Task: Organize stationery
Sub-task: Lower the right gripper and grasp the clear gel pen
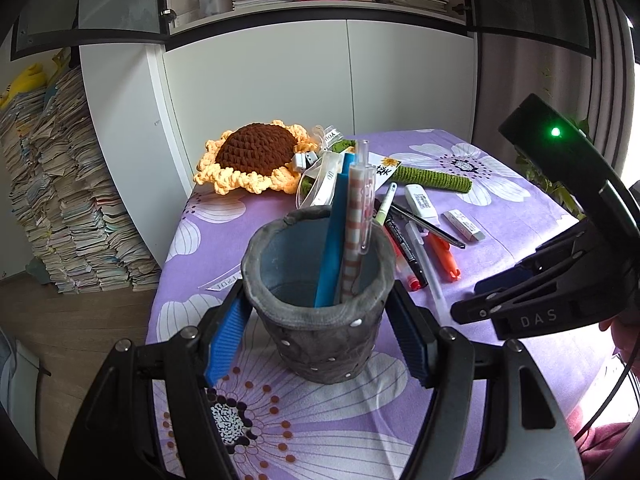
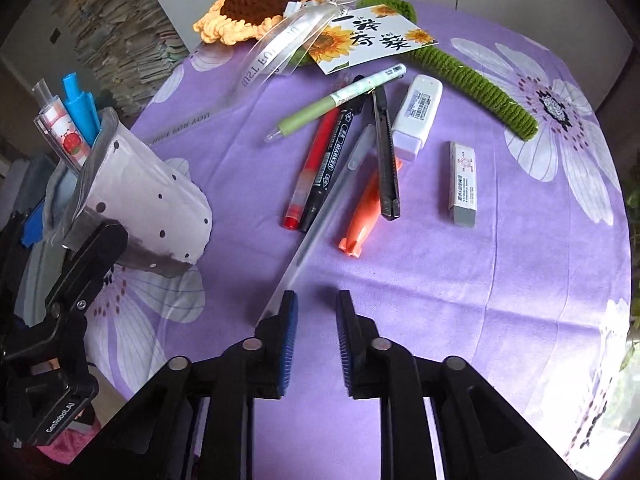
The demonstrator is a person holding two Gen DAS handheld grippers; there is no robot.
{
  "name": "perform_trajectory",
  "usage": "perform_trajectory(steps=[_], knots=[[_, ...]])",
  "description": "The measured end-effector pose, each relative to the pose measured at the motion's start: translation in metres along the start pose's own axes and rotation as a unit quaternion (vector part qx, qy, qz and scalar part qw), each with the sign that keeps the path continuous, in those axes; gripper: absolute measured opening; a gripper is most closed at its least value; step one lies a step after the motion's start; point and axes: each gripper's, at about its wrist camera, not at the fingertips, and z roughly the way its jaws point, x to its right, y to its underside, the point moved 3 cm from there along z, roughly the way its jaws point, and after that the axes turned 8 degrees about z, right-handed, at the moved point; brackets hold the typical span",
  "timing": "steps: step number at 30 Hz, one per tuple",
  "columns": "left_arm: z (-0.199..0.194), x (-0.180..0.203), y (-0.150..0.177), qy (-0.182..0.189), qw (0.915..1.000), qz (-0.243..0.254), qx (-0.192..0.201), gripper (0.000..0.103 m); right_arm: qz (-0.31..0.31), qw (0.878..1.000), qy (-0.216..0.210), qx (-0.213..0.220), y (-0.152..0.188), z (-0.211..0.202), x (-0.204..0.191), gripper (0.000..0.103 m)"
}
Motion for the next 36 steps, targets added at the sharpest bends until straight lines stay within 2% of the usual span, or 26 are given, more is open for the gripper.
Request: perform_trajectory(steps=[2, 8, 14, 16, 17, 18, 26, 29, 33, 36], knots=[[0.000, 0.000, 0.000, 0.000, 1.0000, -0.001, 0.000, 0.068, 0.004, 1.000, -0.003, 0.005, -0.001, -0.001, -0.001, 0.049], [0.000, -0.001, 0.001, 0.000, 1.0000, -0.002, 0.001, 0.068, 0.019, 1.000, -0.018, 0.008, -0.005, -0.002, -0.009, 0.050], [0.000, -0.001, 0.001, 0.001, 1.0000, -0.003, 0.000, 0.068, 0.002, 1.000, 0.009, 0.018, -0.011, 0.010, -0.021, 0.049], [0.000, -0.001, 0.001, 0.001, 1.0000, -0.003, 0.001, 0.068, -0.005, 0.999, 0.021, 0.025, -0.012, 0.013, -0.026, 0.037], [0.000, -0.001, 0.001, 0.001, 1.0000, -0.003, 0.001, 0.068, -0.012, 0.999, 0.031, 0.028, -0.012, 0.013, -0.026, 0.020], [0.000, -0.001, 0.001, 0.000, 1.0000, -0.003, 0.001, 0.068, -0.019, 0.999, 0.036, 0.029, -0.012, 0.013, -0.027, 0.014], [0.000, -0.001, 0.001, 0.000, 1.0000, -0.002, 0.000, 0.068, -0.052, 0.998, 0.028, 0.003, 0.009, 0.005, -0.003, 0.011], [0.000, 0.000, 0.001, -0.001, 1.0000, -0.003, 0.000, 0.068, -0.078, 0.996, 0.039, -0.014, 0.023, -0.001, 0.008, 0.010], [0.001, 0.000, 0.000, -0.002, 1.0000, -0.002, -0.001, 0.068, -0.141, 0.987, 0.063, -0.046, 0.045, -0.004, 0.012, 0.010], [0.001, 0.001, 0.000, -0.002, 1.0000, -0.002, -0.001, 0.068, -0.142, 0.986, 0.067, -0.053, 0.046, -0.007, 0.013, 0.011]])
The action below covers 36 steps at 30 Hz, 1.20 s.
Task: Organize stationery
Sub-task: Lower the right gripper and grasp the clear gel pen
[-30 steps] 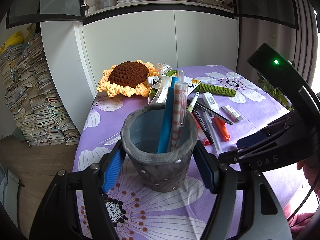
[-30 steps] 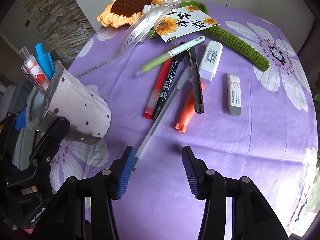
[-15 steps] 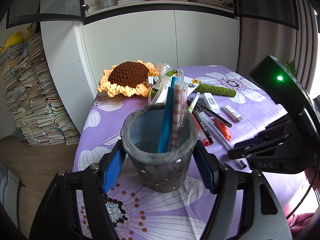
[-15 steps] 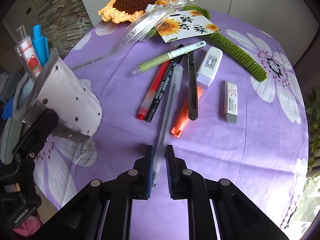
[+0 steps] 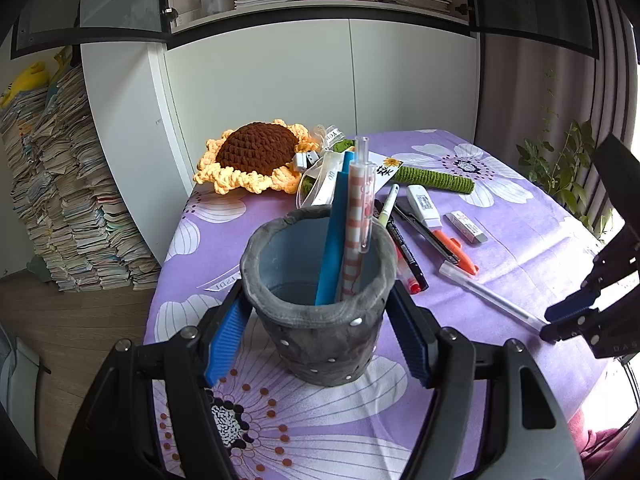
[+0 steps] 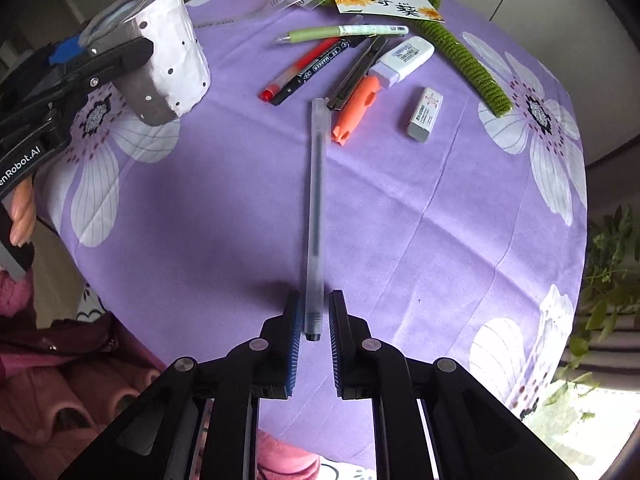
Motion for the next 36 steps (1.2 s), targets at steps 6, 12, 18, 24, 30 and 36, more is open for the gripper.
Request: perform_trajectory(steps=[6, 12, 18, 24, 30, 36], knots=[[0.000, -0.001, 0.000, 0.002, 1.0000, -0.004, -0.004, 0.068, 0.017, 0.999, -0.018, 0.042, -0.034, -0.009, 0.003, 0.045], [0.000, -0.001, -0.001, 0.006, 0.9999, -0.008, -0.003, 0.068, 0.041, 0.997, -0.038, 0.048, -0.063, -0.001, 0.014, 0.048], [0.002, -0.002, -0.002, 0.009, 0.9999, -0.008, -0.001, 0.068, 0.056, 0.997, -0.043, 0.031, -0.078, 0.012, 0.017, 0.047], [0.003, -0.002, -0.003, 0.010, 0.9999, -0.008, 0.000, 0.068, 0.049, 0.997, -0.051, 0.044, -0.079, 0.014, -0.004, 0.047], [0.003, -0.003, -0.003, 0.012, 0.9999, -0.010, -0.001, 0.068, 0.044, 0.996, -0.048, 0.057, -0.089, 0.020, -0.013, 0.021], [0.003, -0.003, -0.003, 0.012, 0.9999, -0.010, -0.001, 0.068, 0.020, 0.998, -0.039, 0.053, -0.087, 0.020, -0.023, 0.011]])
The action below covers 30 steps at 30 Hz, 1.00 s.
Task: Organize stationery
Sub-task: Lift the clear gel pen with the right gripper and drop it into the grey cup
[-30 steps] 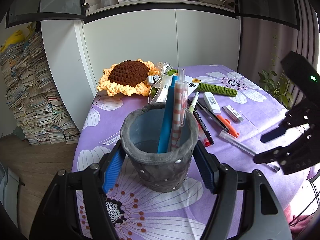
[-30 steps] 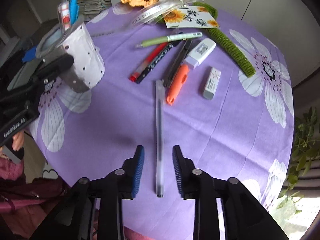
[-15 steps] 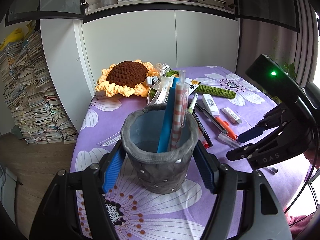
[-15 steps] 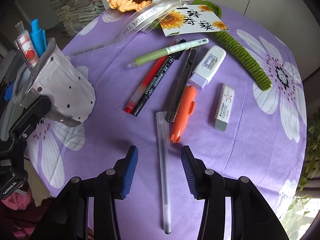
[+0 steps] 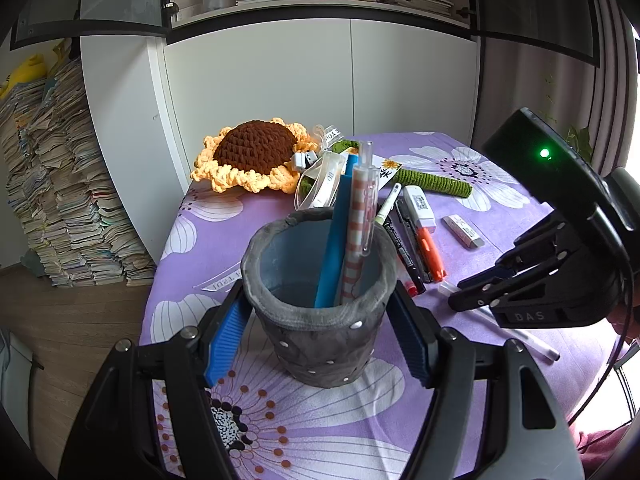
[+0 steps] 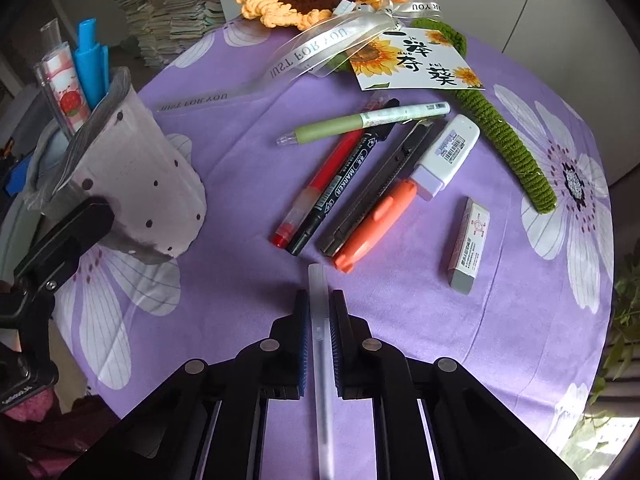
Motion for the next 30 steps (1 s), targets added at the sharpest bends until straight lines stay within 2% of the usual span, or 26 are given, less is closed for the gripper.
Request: perform_trajectory(steps=[5, 10, 15, 20, 25, 30], knots=[[0.000, -0.001, 0.000, 0.000, 1.0000, 0.000, 0.000, 0.068, 0.027, 0.999, -0.029, 0.020, 0.011, -0.019, 0.012, 0.011], [0.000, 0.000, 0.002, 0.000, 1.0000, -0.001, 0.002, 0.068, 0.033, 0.996, -0.042, 0.068, 0.013, -0.058, 0.014, 0.011], [0.000, -0.001, 0.003, 0.006, 1.0000, -0.005, 0.005, 0.068, 0.012, 0.991, -0.055, 0.119, 0.022, -0.104, 0.005, 0.011], [-0.002, 0.001, 0.004, 0.007, 1.0000, 0.001, 0.007, 0.067, -0.008, 0.980, -0.075, 0.186, 0.028, -0.160, -0.009, 0.011], [-0.002, 0.002, 0.003, 0.004, 0.9999, 0.005, 0.008, 0.067, -0.035, 0.964, -0.089, 0.248, 0.015, -0.201, -0.027, 0.011], [-0.003, 0.003, 0.003, 0.004, 0.9999, 0.007, 0.008, 0.067, -0.050, 0.948, -0.119, 0.290, 0.000, -0.231, -0.043, 0.011]])
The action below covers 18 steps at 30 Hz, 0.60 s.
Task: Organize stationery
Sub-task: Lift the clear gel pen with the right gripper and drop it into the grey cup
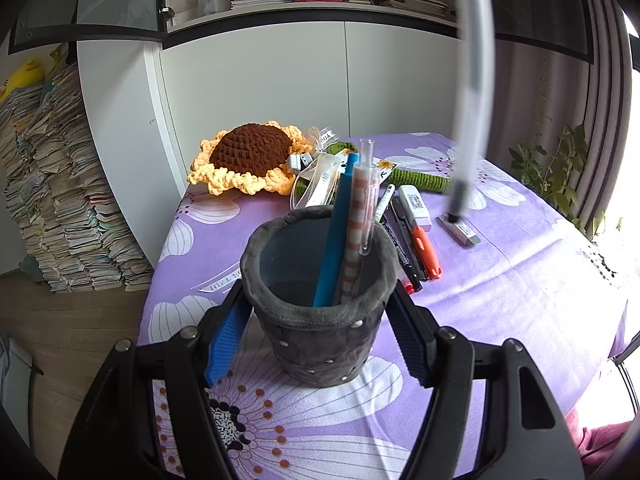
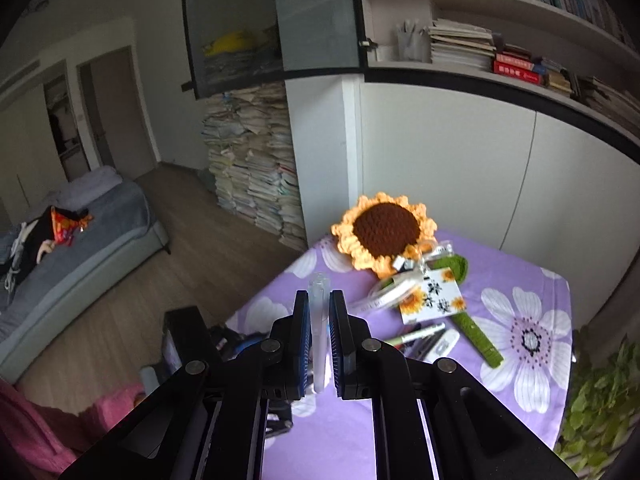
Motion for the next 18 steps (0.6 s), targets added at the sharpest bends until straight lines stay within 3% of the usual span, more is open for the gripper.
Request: perform_trajectory(steps=[7, 18], knots=[[-0.003, 0.005, 0.000, 0.010, 0.9999, 0.010, 0.004, 0.067, -0.011, 0.999, -0.034, -0.009, -0.013, 0.040, -0.017, 0.011], [-0.003, 0.008, 0.000, 0.010, 0.9998, 0.016, 0.003, 0.067, 0.011, 0.998, -0.005, -0.069, 0.017, 0.096, 0.005, 0.011]])
